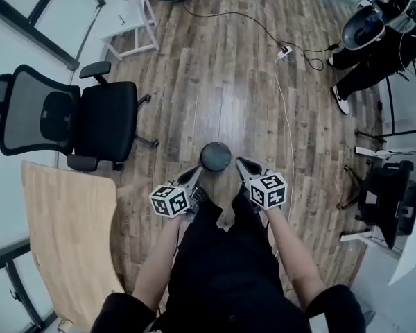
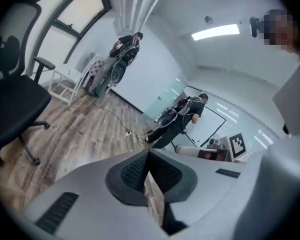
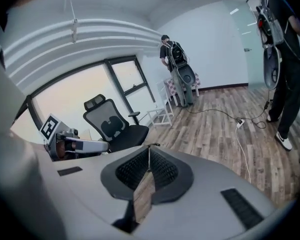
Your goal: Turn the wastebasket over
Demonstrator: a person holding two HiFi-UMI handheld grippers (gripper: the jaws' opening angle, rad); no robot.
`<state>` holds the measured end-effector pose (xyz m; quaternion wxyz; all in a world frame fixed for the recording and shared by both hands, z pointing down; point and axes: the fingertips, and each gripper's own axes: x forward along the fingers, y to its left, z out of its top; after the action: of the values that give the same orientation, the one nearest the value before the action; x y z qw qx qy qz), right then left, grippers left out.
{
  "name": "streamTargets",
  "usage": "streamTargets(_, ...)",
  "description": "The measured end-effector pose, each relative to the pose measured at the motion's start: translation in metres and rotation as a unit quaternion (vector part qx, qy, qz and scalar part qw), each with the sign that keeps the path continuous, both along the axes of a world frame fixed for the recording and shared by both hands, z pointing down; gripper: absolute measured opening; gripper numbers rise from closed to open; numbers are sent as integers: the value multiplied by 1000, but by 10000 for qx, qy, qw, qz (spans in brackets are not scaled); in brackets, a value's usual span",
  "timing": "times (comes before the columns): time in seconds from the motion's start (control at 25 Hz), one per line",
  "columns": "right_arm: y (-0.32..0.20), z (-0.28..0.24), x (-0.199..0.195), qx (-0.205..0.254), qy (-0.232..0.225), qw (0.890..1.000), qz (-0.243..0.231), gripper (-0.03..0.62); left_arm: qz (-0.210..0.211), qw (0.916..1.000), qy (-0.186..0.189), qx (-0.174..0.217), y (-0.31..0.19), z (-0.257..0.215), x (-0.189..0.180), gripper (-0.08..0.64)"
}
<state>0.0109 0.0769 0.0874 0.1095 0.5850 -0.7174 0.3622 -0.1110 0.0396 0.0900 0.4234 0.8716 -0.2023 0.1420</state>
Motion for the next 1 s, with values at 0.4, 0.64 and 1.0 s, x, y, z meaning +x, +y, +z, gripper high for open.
streamTargets(0.4,-18,-122,11,1140,546,9917,239,37,-12,9954,257,927,-48,-110,-10,17)
streamTargets(0.64,-18,-184,14,1641,592,9844,217,37,136,9848,344,1696,-54,-183,-2,17)
streamTargets(1.0,-33,-243,10,2229,746,9719,72,34,-55,9697,527,2386,-71,-250,-5,17)
